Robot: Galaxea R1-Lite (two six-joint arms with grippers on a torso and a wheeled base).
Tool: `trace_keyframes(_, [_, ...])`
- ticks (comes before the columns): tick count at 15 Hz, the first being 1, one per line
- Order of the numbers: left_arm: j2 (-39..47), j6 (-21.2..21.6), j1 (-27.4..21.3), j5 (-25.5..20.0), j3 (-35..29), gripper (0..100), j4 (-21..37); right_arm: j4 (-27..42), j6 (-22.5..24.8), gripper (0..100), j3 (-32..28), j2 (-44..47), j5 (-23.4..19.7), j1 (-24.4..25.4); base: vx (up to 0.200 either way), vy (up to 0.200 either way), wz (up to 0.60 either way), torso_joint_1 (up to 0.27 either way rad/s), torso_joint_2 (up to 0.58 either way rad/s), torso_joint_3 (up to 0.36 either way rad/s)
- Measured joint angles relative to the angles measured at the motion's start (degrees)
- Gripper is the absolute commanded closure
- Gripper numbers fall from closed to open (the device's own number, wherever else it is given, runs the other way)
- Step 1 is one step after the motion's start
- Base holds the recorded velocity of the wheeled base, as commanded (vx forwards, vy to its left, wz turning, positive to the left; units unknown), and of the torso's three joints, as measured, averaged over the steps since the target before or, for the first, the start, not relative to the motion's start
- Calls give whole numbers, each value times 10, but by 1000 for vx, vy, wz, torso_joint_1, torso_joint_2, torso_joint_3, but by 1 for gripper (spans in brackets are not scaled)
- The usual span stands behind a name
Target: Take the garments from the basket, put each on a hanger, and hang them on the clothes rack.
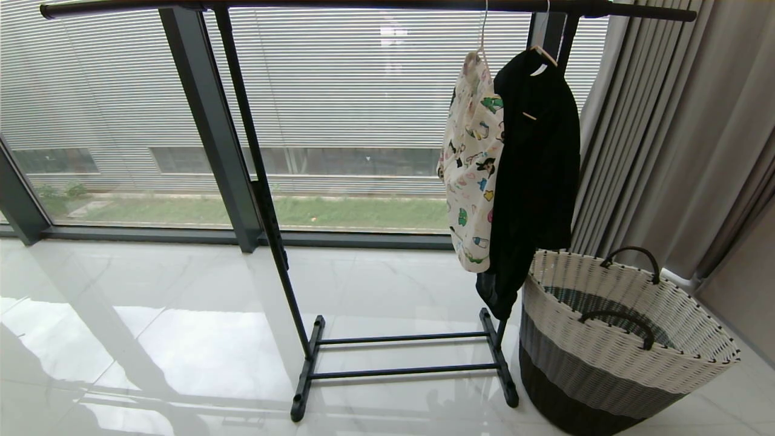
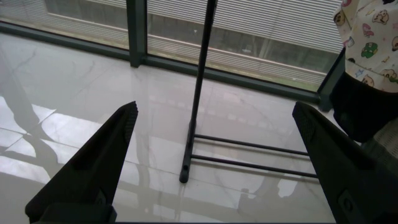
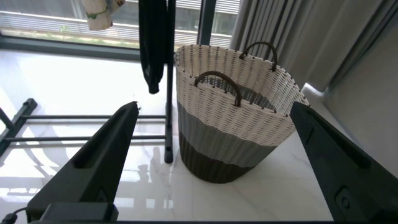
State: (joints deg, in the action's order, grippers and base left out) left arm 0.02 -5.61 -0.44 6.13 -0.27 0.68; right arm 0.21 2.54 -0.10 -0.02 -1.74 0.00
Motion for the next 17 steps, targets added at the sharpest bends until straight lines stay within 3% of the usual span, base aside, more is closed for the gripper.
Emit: trace_keyframes(17, [0,0,0,0,0,0,0,1,2,0,0,0,0,0,0,0,0,0,0,0])
